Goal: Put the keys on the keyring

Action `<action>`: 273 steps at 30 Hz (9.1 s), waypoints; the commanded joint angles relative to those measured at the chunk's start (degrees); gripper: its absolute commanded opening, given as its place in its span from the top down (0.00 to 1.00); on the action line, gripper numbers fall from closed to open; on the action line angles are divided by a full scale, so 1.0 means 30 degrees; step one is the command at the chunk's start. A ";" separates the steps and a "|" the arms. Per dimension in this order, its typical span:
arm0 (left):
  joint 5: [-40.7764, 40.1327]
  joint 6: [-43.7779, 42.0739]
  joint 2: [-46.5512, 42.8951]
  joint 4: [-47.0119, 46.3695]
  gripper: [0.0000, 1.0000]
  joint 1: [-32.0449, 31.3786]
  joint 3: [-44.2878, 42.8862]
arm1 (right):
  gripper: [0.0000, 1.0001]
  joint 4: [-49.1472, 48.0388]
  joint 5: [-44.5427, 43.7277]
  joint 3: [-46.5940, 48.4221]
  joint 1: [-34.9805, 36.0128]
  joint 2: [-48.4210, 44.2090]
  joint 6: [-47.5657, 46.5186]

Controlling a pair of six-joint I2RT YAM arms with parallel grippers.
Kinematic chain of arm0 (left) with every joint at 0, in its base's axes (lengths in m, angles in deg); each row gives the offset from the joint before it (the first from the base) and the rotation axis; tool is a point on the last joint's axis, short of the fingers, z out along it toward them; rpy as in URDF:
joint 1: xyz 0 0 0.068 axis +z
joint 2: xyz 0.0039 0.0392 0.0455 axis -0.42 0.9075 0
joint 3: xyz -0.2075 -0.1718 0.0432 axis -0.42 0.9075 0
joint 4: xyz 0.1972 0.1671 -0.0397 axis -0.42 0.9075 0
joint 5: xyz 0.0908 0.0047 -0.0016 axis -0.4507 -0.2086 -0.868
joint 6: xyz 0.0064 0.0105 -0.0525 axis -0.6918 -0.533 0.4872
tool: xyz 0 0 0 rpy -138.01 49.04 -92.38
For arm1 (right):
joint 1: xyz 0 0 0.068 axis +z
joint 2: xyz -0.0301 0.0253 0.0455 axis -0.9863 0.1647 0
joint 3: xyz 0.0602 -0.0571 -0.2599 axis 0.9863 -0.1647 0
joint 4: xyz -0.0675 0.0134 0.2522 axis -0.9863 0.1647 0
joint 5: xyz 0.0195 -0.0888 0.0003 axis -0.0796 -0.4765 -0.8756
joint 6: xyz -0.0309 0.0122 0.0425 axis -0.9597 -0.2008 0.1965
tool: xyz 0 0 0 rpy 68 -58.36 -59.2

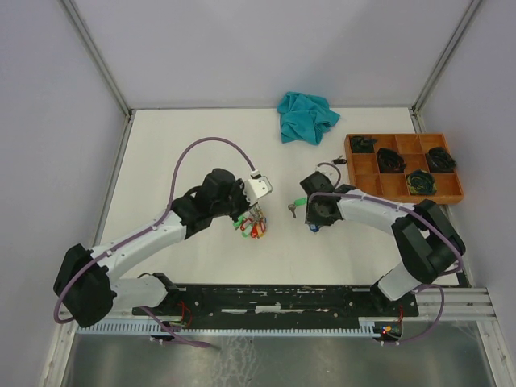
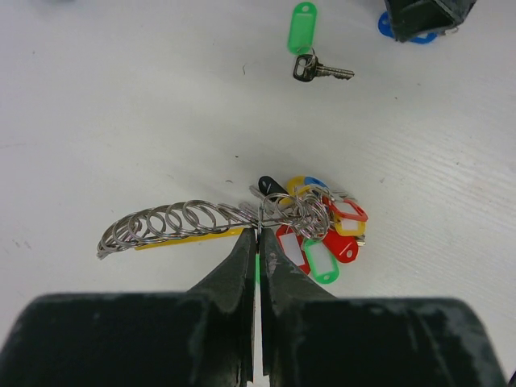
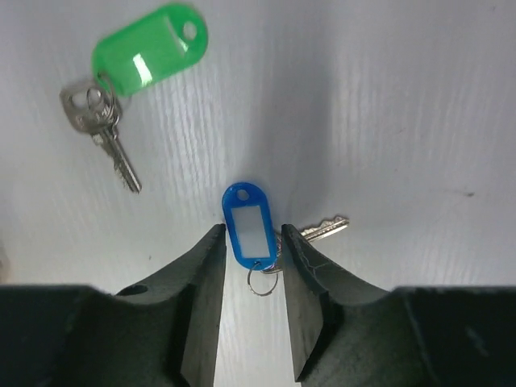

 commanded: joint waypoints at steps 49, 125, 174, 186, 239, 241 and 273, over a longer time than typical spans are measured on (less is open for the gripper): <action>0.0589 0.0644 -0.1251 -0.0931 0.97 0.0045 -0.0874 | 0.96 0.3861 -0.1675 0.1549 0.2670 -0.0307 -0.3532; 0.0753 0.0614 -0.1941 -0.0847 0.97 0.0049 -0.0845 | 0.25 -0.1813 1.0054 -0.0067 -0.2232 0.0676 -0.5764; 0.0927 0.0642 -0.1515 -0.0802 0.97 0.0046 -0.0835 | 0.76 -0.3216 0.5863 -0.0561 -0.0218 -0.0518 -0.0253; 0.0875 0.0613 -0.1399 -0.0746 0.97 0.0061 -0.0877 | 0.82 -0.3368 0.5870 -0.0514 -0.0218 0.0074 -0.0474; 1.0595 -0.2695 -0.0300 -0.3999 0.97 0.1129 0.0225 | 0.99 -0.8476 1.6748 -0.3103 0.0168 -1.0188 -2.1162; 0.9707 -0.1442 0.0502 -0.4778 0.97 0.1349 0.0406 | 0.99 -0.8362 1.6382 -0.3087 0.0245 -0.9814 -2.1147; 0.9213 -0.3585 0.1628 -0.6021 0.97 0.0392 0.2367 | 0.99 -1.1149 1.8693 -0.4049 0.0250 -0.5532 -1.9746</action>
